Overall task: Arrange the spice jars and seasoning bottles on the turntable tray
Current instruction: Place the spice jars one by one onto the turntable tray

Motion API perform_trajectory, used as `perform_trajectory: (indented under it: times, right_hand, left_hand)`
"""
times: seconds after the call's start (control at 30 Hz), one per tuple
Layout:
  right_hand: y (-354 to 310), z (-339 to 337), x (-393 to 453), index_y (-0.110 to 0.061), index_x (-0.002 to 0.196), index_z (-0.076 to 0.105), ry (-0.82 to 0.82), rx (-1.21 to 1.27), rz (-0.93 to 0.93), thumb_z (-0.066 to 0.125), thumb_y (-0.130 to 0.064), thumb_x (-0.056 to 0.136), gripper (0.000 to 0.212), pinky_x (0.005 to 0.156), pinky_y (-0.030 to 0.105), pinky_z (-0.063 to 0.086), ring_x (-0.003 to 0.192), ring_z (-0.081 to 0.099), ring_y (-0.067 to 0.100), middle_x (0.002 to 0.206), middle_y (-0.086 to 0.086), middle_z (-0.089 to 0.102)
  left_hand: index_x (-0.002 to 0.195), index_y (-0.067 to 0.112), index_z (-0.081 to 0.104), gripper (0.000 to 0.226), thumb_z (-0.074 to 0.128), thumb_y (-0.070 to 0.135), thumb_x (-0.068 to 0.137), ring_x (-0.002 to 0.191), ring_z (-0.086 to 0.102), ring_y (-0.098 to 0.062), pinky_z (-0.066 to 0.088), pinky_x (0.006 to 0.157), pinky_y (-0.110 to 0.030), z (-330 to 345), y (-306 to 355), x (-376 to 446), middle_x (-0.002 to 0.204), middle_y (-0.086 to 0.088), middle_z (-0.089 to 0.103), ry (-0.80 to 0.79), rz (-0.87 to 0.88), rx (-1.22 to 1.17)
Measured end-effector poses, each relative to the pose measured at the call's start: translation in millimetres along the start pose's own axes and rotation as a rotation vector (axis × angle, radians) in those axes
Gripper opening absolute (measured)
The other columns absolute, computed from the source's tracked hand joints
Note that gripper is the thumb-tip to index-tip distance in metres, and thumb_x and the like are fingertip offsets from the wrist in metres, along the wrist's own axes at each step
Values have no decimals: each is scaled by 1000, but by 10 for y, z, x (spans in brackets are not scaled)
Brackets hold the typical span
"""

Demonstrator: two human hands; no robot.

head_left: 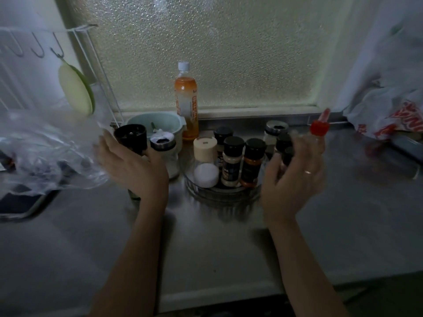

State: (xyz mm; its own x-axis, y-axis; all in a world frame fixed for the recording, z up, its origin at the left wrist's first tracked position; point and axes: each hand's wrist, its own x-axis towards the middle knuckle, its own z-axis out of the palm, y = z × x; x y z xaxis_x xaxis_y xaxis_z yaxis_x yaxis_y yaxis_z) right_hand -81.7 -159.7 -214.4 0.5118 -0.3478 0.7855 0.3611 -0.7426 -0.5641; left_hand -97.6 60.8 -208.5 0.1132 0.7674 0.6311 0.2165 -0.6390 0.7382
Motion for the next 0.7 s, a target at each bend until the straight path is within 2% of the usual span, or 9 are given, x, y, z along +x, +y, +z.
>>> perform_trajectory:
  times: [0.13,0.23,0.33,0.4,0.43,0.5,0.57,0.63,0.7]
  right_hand:
    - [49,-35,34,-12,140,36,-28,22,284,57,-10,82,62,108,47,29,133,37,33,145,12,42]
    - [104,39,11,-13,138,37,-129,42,278,57,-8,83,58,98,49,43,121,47,34,133,14,51]
    - [105,29,19,-13,132,45,-90,102,210,59,-5,83,52,95,36,46,115,51,31,126,14,55]
    - [62,-16,41,-12,129,47,18,251,173,61,-5,85,47,98,18,40,121,49,25,131,10,52]
    - [42,-35,40,-15,130,45,63,335,141,62,-6,87,47,100,16,40,124,48,21,133,4,49]
    - [16,-28,22,-22,134,40,74,465,94,61,-9,90,50,103,23,43,127,46,14,135,-12,42]
    - [9,34,-2,-17,135,40,-13,516,79,60,-7,91,50,106,32,44,130,45,15,135,-11,41]
    - [18,90,-7,-9,134,42,-111,491,67,58,-4,91,46,108,18,36,129,41,7,133,-2,43]
    - [54,133,7,-8,135,43,-200,459,74,55,-6,93,43,106,10,32,126,39,2,133,2,47]
  left_hand:
    - [140,3,34,64,50,1,78,133,33,-35,26,111,-37,58,-24,-33,142,-24,39,70,-50,-93]
    - [133,0,44,57,48,-12,77,122,34,-25,18,106,-14,40,47,-53,130,-26,48,147,70,-168]
    - [127,-6,47,49,45,-17,79,117,35,-22,16,105,-5,-60,170,-55,124,-30,49,158,153,-274]
    - [125,-10,47,45,42,-19,81,116,36,-21,19,106,-9,-139,277,-70,121,-32,47,177,225,-336]
    - [125,-11,47,43,41,-19,83,116,36,-21,21,106,-11,-164,329,-76,120,-32,45,176,263,-366]
    - [125,-8,46,40,43,-15,86,117,38,-20,27,105,-16,-161,414,-85,121,-33,42,112,326,-440]
    - [123,-2,45,38,47,-11,86,117,39,-7,32,101,-13,-110,458,-110,121,-33,43,-21,356,-502]
    - [115,-3,49,33,52,-9,83,106,36,3,30,94,-3,-51,474,-152,116,-31,47,-167,365,-512]
    - [110,-4,51,29,56,-6,81,102,36,-3,29,88,1,-9,478,-179,114,-28,48,-281,341,-497]
